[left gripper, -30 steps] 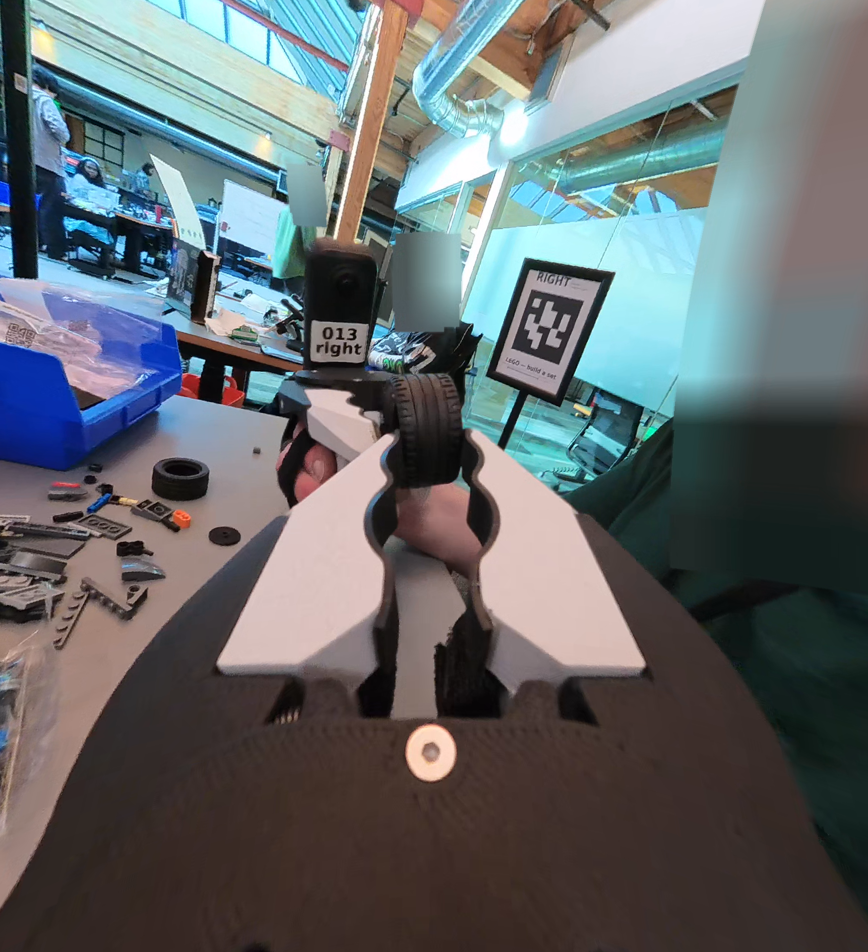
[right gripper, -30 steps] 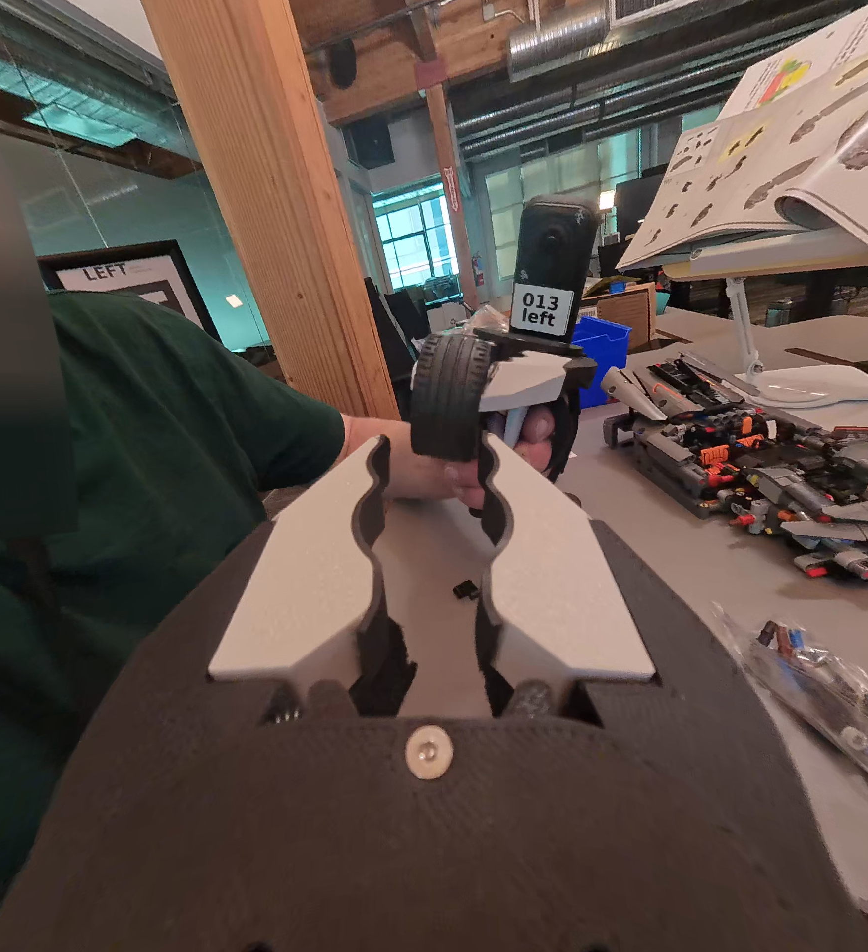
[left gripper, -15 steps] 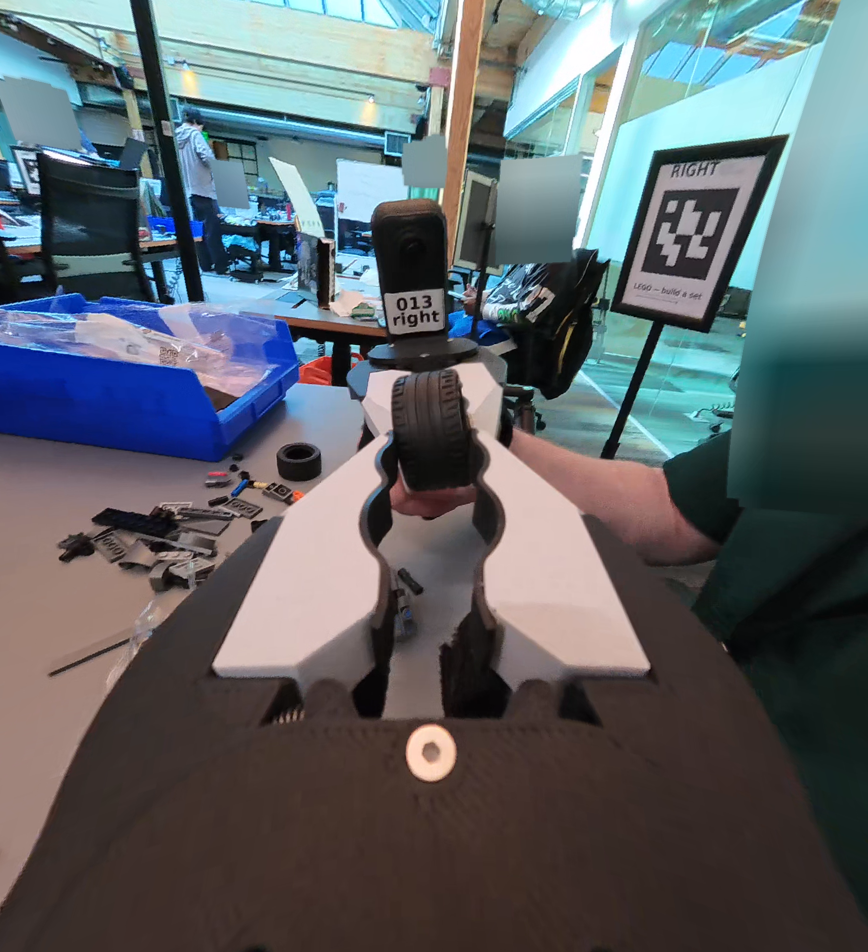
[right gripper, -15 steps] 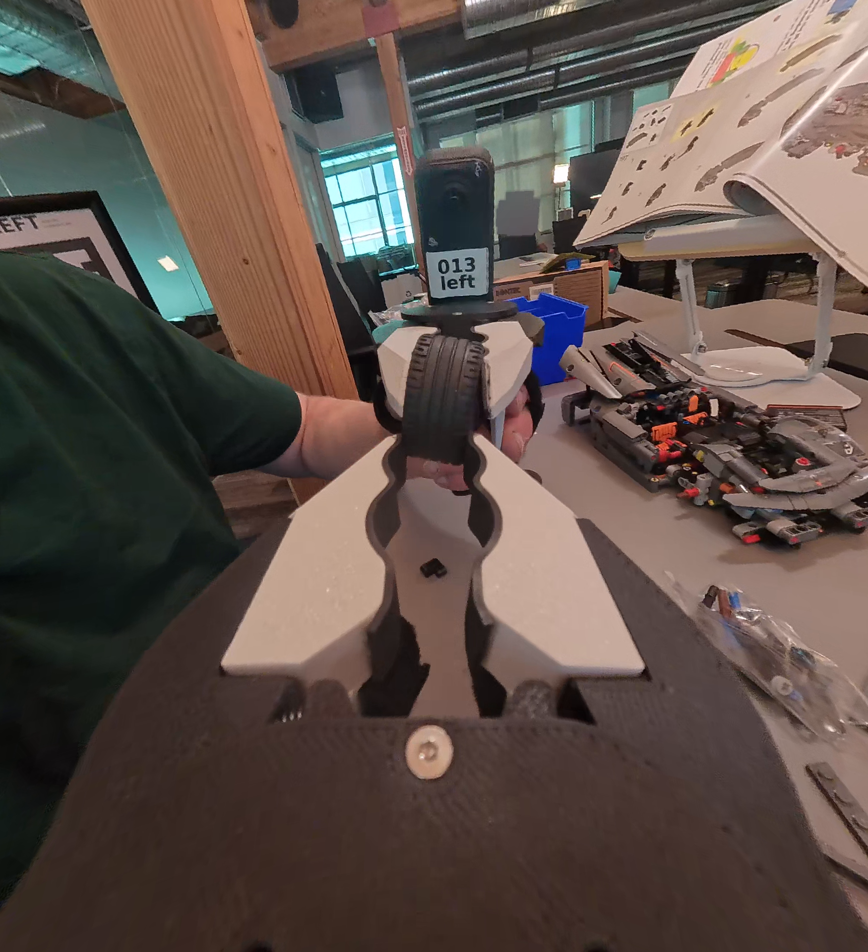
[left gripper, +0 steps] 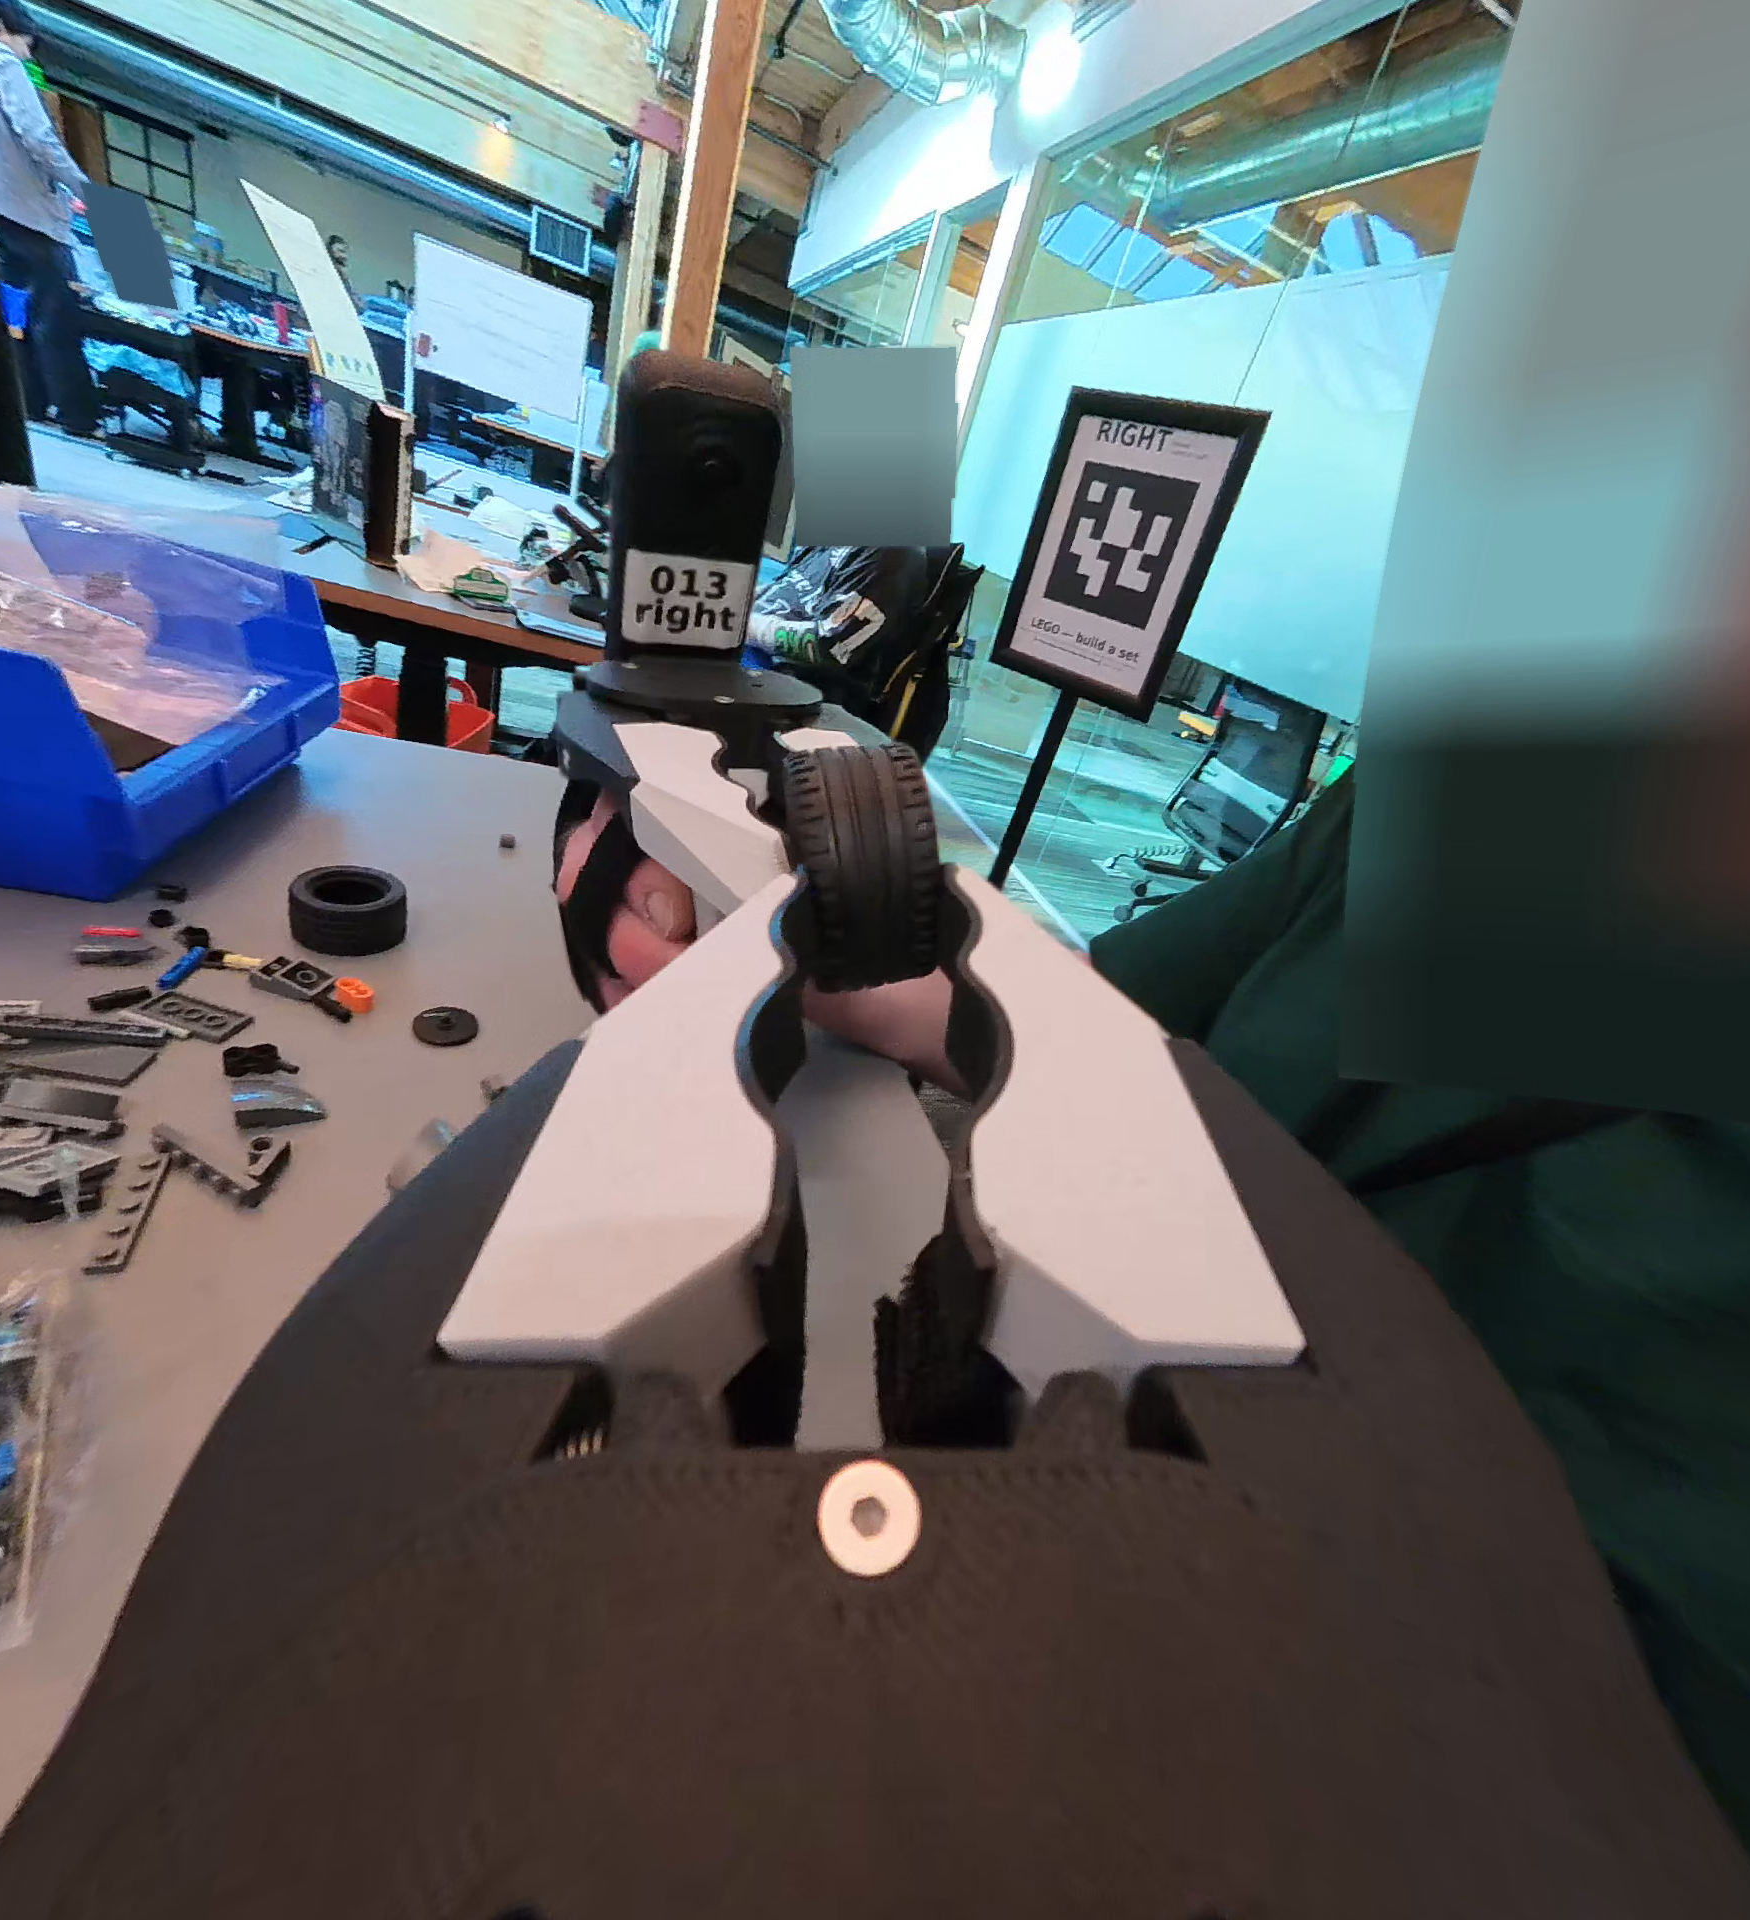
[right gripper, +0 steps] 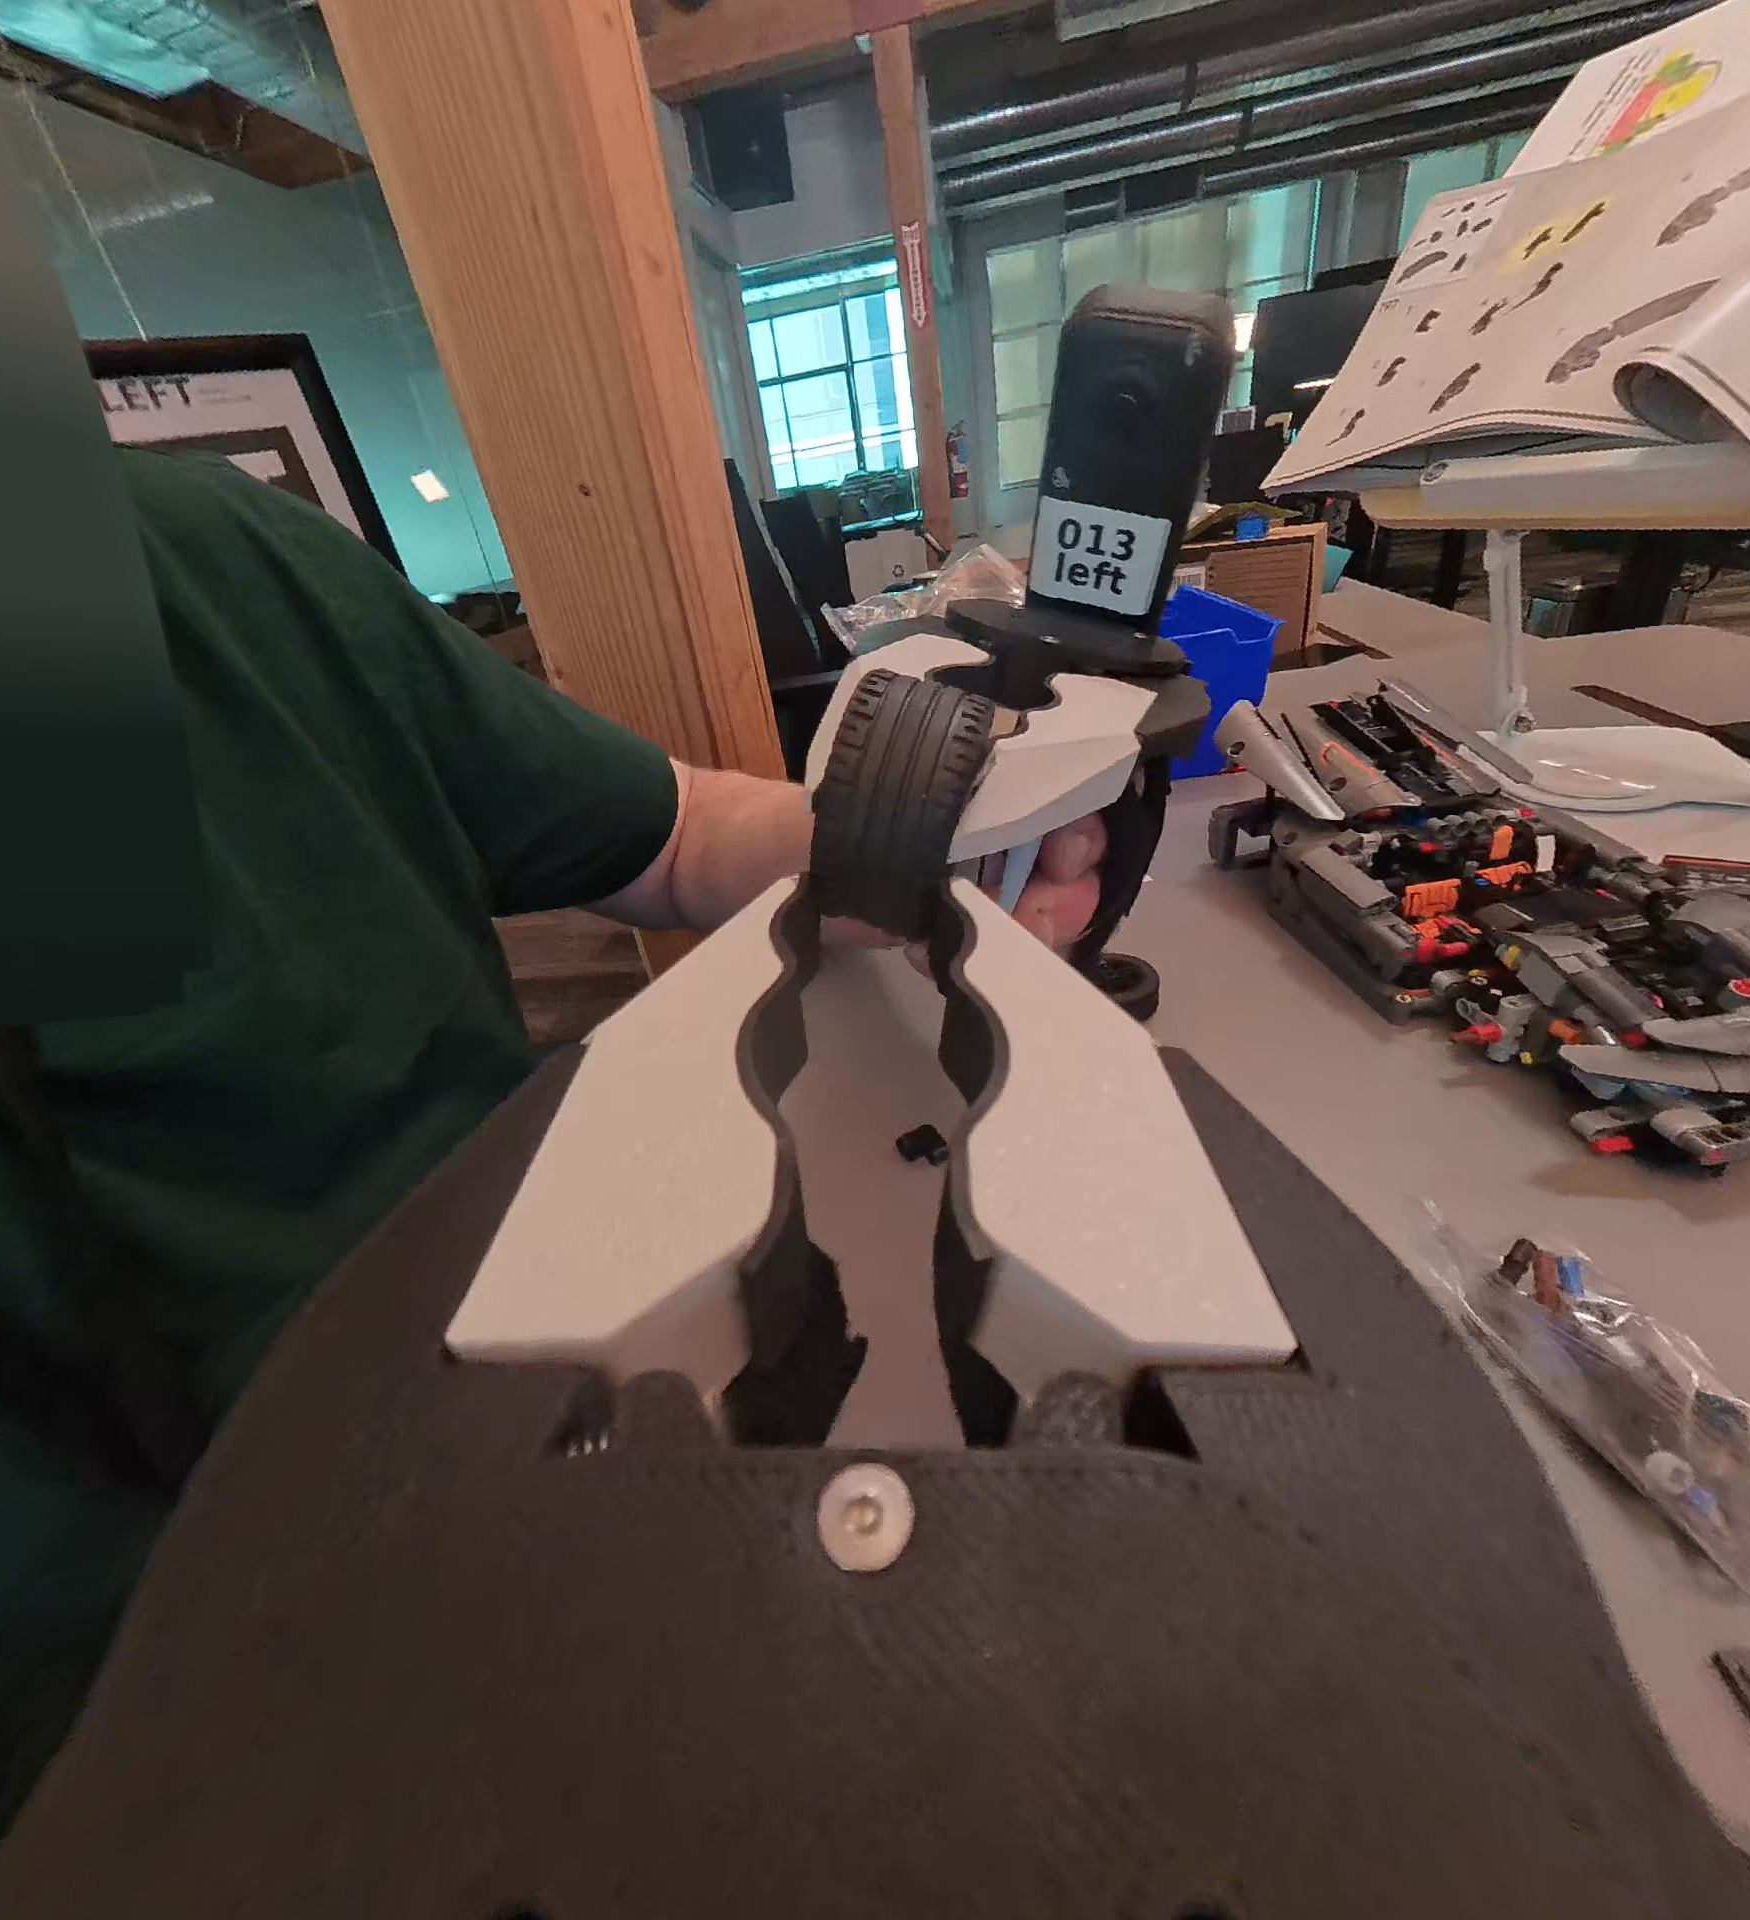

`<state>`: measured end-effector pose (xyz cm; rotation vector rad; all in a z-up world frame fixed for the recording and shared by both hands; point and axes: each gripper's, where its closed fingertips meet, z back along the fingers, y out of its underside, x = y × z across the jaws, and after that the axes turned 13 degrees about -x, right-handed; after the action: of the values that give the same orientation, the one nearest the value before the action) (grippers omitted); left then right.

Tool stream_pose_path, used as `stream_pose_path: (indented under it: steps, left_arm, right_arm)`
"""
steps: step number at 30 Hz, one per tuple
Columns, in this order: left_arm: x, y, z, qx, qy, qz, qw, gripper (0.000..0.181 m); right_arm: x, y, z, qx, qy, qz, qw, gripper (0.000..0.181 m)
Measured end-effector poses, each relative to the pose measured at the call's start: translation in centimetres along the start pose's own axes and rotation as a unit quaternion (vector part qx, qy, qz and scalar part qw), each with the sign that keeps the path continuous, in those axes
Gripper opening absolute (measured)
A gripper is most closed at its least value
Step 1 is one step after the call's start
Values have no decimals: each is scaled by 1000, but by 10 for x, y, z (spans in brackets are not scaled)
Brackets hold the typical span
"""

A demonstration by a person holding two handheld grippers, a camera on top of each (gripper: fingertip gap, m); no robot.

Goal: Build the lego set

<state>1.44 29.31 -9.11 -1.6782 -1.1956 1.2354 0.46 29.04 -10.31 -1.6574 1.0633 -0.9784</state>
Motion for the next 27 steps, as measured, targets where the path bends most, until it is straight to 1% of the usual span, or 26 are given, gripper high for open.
stream_pose_path:
  steps: [3, 6, 8, 9, 11, 14, 15, 17, 18, 19, 20, 22, 25, 27]
  left_arm:
    - [6, -3, 1, -2, -19, -8, 1000, 21]
    - [9, -4, 3, 8, -31, -18, 999, 21]
    - [12, 3, 4, 37, -43, -22, 998, 21]
    - [12, 6, 3, 47, -43, -15, 998, 21]
    - [14, 7, 4, 54, -51, -18, 997, 21]
    - [23, 3, 5, 46, -88, -60, 993, 23]
    - [27, 0, 5, 41, -107, -89, 989, 26]
    - [32, -5, 7, 42, -139, -166, 975, 40]
    - [33, -6, 7, 45, -152, -204, 966, 47]
    - [35, -8, 7, 52, -174, -250, 951, 54]
    - [37, -7, 6, 69, -188, -303, 932, 59]
    - [38, -3, 2, 102, -214, -401, 885, 65]
    - [47, 5, -1, 154, -249, -501, 814, 63]
    - [52, 2, 2, 164, -271, -534, 784, 54]
  right_arm:
    - [-7, -3, 1, -16, 10, -25, 1000, 21]
    - [-11, -9, 4, -33, 25, -15, 999, 29]
    - [-12, -13, 6, -40, 31, -5, 999, 22]
    - [-12, -12, 6, -37, 30, -2, 999, 22]
    - [-14, -9, 6, -29, 36, -6, 999, 21]
    - [-20, -11, 8, -39, 48, -29, 998, 20]
    - [-23, -12, 9, -47, 50, -44, 997, 19]
    - [-26, -17, 12, -69, 51, -73, 994, 20]
    - [-27, -19, 14, -79, 48, -87, 992, 20]
    - [-29, -20, 15, -86, 49, -99, 990, 20]
    - [-30, -21, 16, -92, 50, -109, 988, 19]
    - [-31, -22, 16, -101, 47, -128, 986, 19]
    - [-30, -17, 12, -93, 39, -145, 984, 19]
    - [-28, -14, 9, -90, 32, -154, 984, 20]
